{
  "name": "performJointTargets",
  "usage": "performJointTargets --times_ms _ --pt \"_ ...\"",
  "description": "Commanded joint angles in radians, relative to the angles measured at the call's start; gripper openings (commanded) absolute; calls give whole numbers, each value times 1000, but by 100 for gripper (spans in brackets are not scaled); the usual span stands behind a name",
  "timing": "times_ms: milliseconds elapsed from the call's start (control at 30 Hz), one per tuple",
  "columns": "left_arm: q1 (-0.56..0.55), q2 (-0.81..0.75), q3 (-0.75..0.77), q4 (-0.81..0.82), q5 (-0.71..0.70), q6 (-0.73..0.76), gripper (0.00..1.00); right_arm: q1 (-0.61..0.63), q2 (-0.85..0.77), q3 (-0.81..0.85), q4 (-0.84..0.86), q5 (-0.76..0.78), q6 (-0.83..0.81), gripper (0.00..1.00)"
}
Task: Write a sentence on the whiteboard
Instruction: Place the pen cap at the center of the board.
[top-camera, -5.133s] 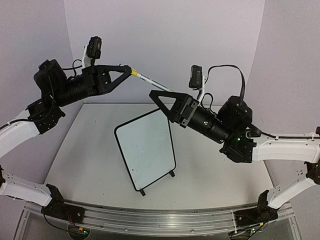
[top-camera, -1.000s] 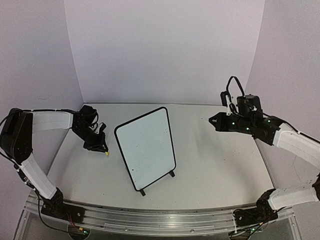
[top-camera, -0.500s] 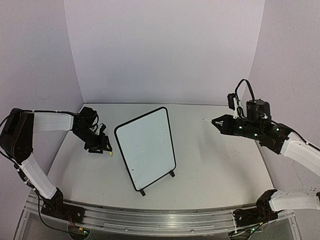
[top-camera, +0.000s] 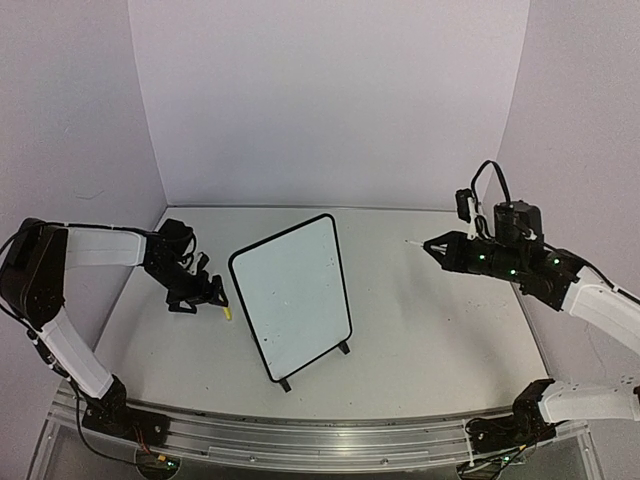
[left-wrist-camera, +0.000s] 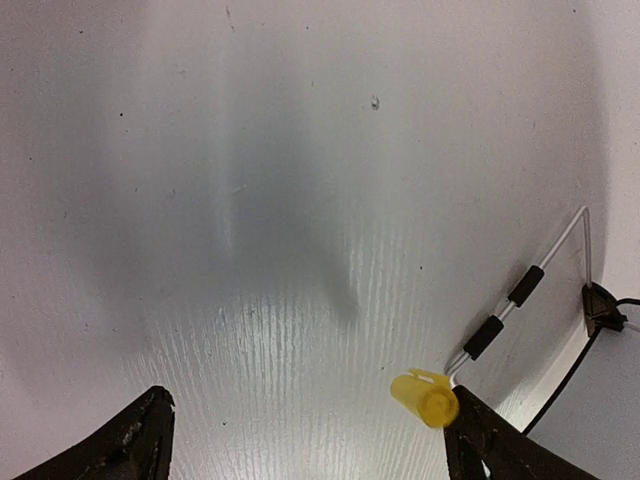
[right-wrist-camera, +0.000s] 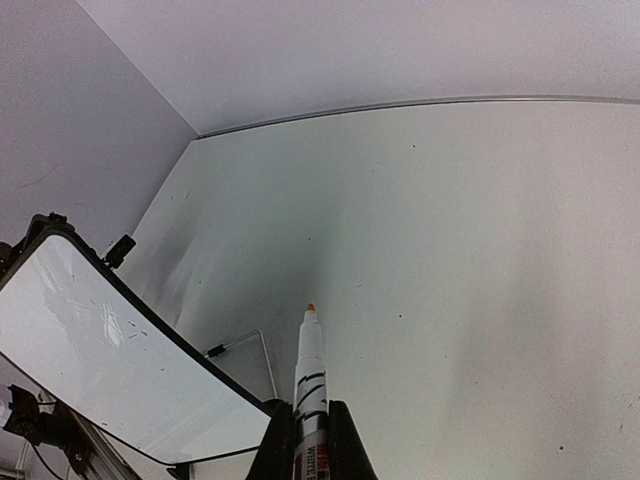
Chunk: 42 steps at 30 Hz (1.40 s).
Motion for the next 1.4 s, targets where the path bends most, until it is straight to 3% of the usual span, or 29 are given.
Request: performJointTargets --times_ms 0,67,167,300,567,800,967,1167,1367 --pt "-1 -60 -13 16 -31 -8 98 2 -24 -13 13 -5 16 0" --pt "0 -63 -18 17 -35 -9 96 1 -26 -16 13 -6 19 0" --pt "-1 -57 -18 13 -36 -13 80 2 -27 -17 13 -9 23 0" --pt "0 -77 -24 19 -44 -21 78 1 -27 -14 12 -15 25 0" --pt "0 -230 -19 26 -47 -6 79 1 -62 -2 26 -139 19 0" --pt "0 -409 94 -64 -4 96 84 1 -189 -10 28 -315 23 0" --pt "-1 -493 159 -72 169 202 86 3 -245 -20 46 -452 34 0" --pt "-5 -568 171 -36 406 262 88 47 -241 -44 157 -503 69 0" --pt "-33 -577 217 -43 523 298 93 275 -117 20 216 -399 -13 0"
